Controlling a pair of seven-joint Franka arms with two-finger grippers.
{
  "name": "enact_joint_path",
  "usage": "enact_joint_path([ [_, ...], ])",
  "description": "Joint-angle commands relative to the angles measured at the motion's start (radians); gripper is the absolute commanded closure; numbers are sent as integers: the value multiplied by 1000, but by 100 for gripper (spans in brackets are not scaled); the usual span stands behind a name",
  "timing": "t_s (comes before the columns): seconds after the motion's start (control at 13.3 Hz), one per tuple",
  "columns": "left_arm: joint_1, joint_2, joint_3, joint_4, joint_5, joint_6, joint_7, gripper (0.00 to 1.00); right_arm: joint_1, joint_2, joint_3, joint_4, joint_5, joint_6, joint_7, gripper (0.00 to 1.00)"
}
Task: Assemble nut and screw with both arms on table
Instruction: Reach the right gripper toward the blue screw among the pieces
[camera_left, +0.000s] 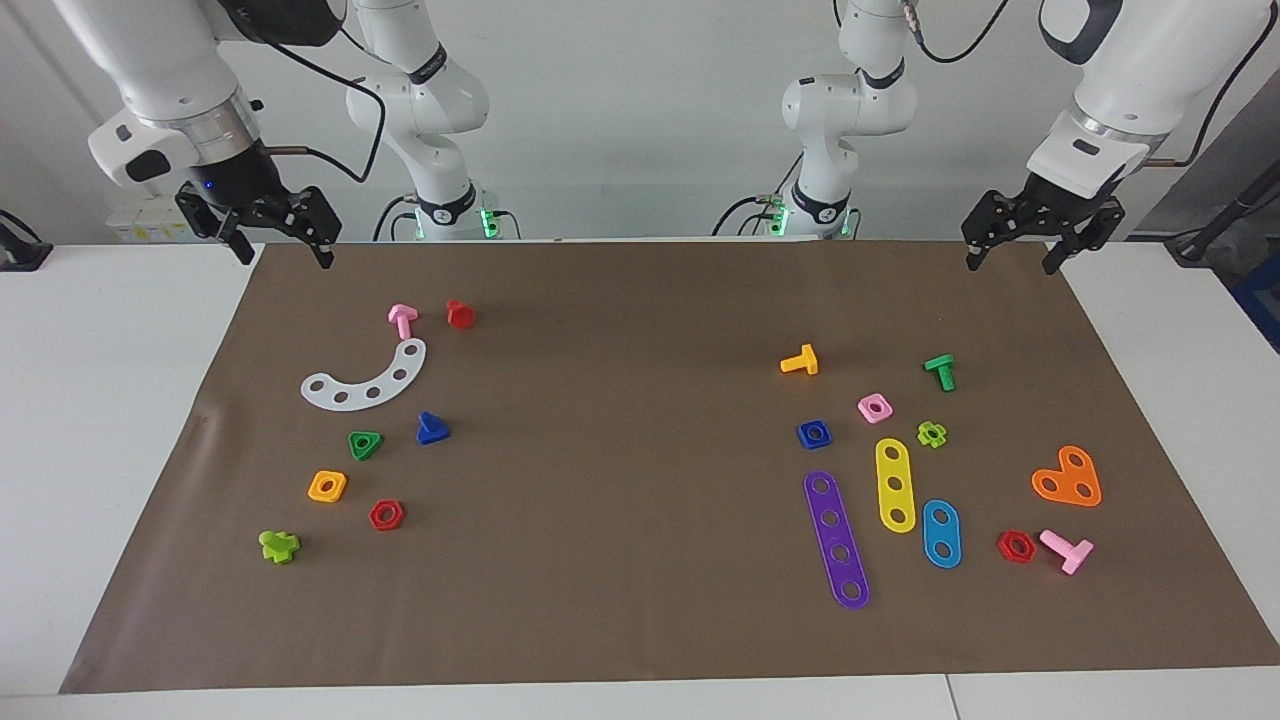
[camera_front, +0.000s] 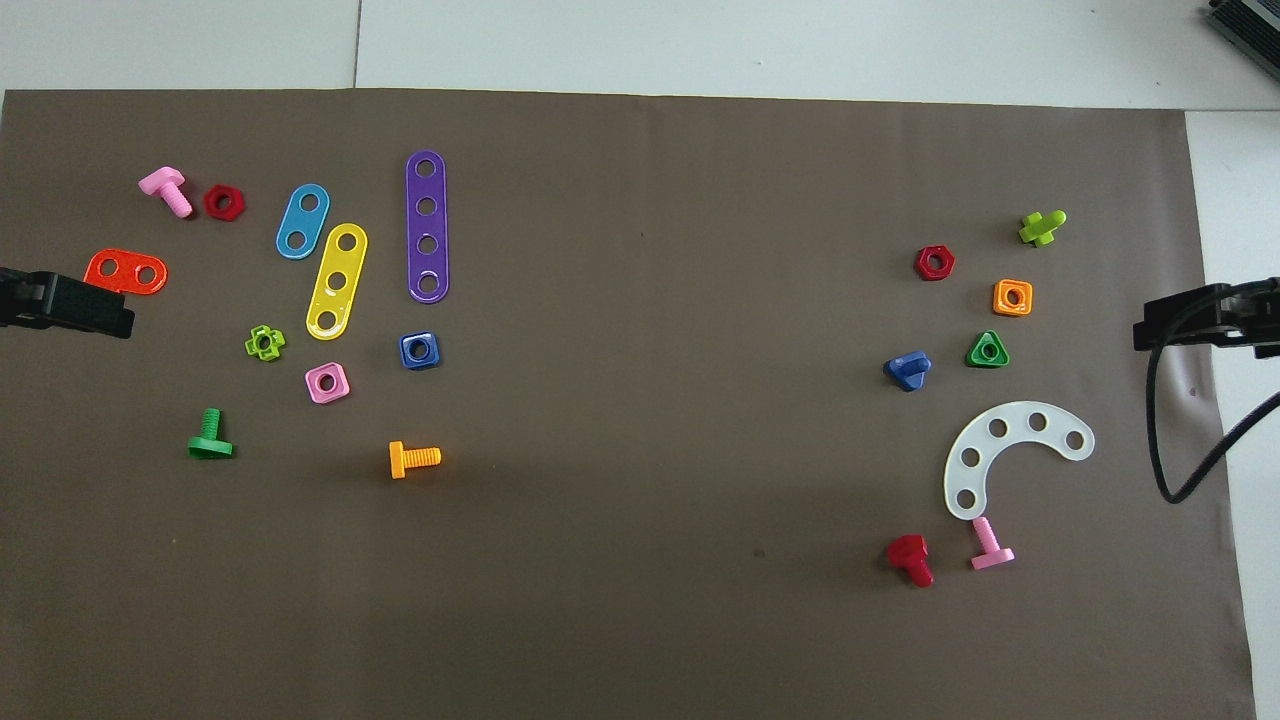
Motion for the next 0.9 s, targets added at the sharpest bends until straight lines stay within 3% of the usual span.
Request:
enact_joint_path([
  [0.0, 15, -30, -6, -32, -9, -3, 7, 0, -5, -25, 5, -37, 18, 22, -13, 0],
  [0.6, 15, -30, -6, -32, -9, -3, 7, 0, 32, -10, 8, -60, 15, 47, -30, 1],
  [0.82, 15, -30, -6, -32, -9, -3, 7, 0, 68, 25, 10, -90, 15, 131, -58, 5],
])
